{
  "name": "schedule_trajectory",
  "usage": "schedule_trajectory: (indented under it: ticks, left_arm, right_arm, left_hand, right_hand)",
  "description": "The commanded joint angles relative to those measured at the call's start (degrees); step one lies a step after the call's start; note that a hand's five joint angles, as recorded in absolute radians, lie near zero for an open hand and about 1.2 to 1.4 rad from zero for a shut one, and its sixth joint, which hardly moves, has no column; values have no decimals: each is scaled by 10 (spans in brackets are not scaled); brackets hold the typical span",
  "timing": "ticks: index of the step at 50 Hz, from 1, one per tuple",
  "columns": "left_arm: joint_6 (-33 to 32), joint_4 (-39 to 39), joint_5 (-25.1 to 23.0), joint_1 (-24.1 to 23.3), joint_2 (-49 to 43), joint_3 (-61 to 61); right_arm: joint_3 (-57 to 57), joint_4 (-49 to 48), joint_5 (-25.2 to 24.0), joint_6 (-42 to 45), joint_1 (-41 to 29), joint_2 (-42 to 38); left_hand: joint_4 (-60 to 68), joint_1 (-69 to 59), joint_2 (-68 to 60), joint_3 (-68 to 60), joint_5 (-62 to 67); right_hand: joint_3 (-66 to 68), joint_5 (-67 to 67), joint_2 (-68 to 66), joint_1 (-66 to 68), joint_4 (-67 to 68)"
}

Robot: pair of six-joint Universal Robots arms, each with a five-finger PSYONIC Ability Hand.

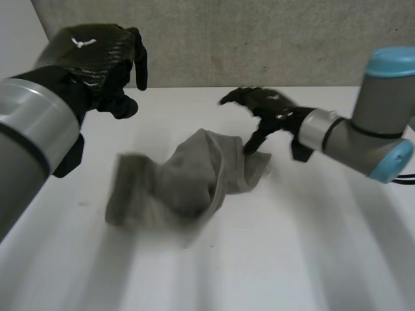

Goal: Fold the laundry

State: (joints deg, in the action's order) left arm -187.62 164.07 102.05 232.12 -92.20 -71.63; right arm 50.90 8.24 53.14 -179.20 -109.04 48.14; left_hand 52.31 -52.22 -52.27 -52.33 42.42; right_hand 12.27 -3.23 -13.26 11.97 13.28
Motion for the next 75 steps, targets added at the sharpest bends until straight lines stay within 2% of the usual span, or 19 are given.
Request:
schedule_trajectory:
  ticks: [1, 9, 10, 11, 12, 13, 14, 17, 19, 24, 27, 33, 37, 45, 56, 58, 61, 66, 75]
  left_arm:
    - [-1, 0, 1, -4, 42, -19]
    - [0, -9, 1, 25, 33, -46]
    - [1, -9, 0, 27, 30, -72]
    - [1, -9, 0, 27, 30, -72]
    - [1, -3, 0, 24, 26, -103]
    - [4, 2, 2, 24, 22, -135]
    - [4, 2, 2, 24, 22, -135]
    - [14, 36, 3, 24, 1, -190]
    - [19, 64, 3, 18, -18, -214]
    - [22, 163, 1, -29, -61, -298]
    - [21, 181, 1, -31, -74, -310]
    - [23, 207, -13, -32, -132, -335]
    - [26, 233, -25, -34, -160, -341]
    - [25, 266, -26, -38, -183, -344]
    - [25, 270, -23, -38, -199, -345]
    - [25, 280, -23, -37, -200, -345]
    - [24, 285, -24, -37, -202, -345]
    - [20, 302, -23, -36, -213, -343]
    - [18, 301, -21, -32, -182, -332]
  right_arm:
    - [-20, 4, -90, -54, -76, -69]
    - [-19, -1, -75, -43, -89, -68]
    - [-17, -2, -60, -35, -84, -60]
    - [-17, -2, -59, -35, -84, -60]
    - [-12, 0, -39, -23, -82, -46]
    - [-1, 1, -17, -7, -79, -30]
    - [-1, 1, -16, -7, -79, -30]
    - [49, -4, 33, 43, -50, 12]
    - [100, -19, 96, 91, -23, 57]
    - [183, -36, 156, 136, -8, 106]
    - [238, -43, 157, 149, 0, 128]
    - [311, -69, 155, 155, 9, 150]
    - [367, -112, 148, 155, 16, 158]
    - [390, -127, 148, 169, 18, 159]
    - [392, -129, 148, 170, 16, 157]
    - [392, -130, 148, 170, 16, 157]
    - [392, -130, 148, 175, 16, 155]
    - [394, -129, 149, 187, 16, 154]
    - [388, -129, 152, 194, 18, 164]
  left_hand:
    - [55, -56, -55, -55, 54]
    - [33, -34, -34, -33, 32]
    - [-92, 91, 91, 92, -93]
    - [-93, 92, 93, 93, -94]
    - [-281, 280, 281, 281, -282]
    - [-350, 349, 349, 350, -351]
    - [-350, 349, 350, 350, -351]
    - [-369, 368, 368, 369, -370]
    - [-365, 365, 365, 366, -367]
    - [-355, 355, 355, 356, -357]
    - [-352, 351, 352, 352, -353]
    - [-303, 302, 303, 303, -304]
    - [-206, 205, 206, 206, -207]
    - [-108, 108, 108, 109, -110]
    - [-56, 55, 56, 56, -57]
    - [63, -64, -63, -63, 62]
    - [111, -111, -111, -110, 109]
    - [277, -277, -277, -276, 275]
    - [277, -278, -277, -277, 276]
  right_hand:
    - [-23, 32, 33, -20, -33]
    - [-8, 18, 18, -5, -19]
    - [-8, 18, 18, -5, -19]
    - [-8, 18, 18, -5, -19]
    - [-8, 18, 18, -5, -19]
    - [-10, 20, 20, -7, -20]
    - [-10, 20, 20, -7, -20]
    - [-15, 25, 25, -12, -25]
    - [-17, 26, 27, -14, -27]
    - [-23, 32, 33, -20, -33]
    - [-23, 32, 33, -20, -33]
    - [-23, 32, 33, -20, -33]
    - [-23, 32, 33, -20, -33]
    - [-23, 32, 33, -20, -33]
    - [-23, 32, 33, -20, -33]
    - [-23, 32, 33, -20, -33]
    - [-23, 32, 33, -20, -33]
    - [-23, 32, 33, -20, -33]
    - [-23, 32, 33, -20, -33]
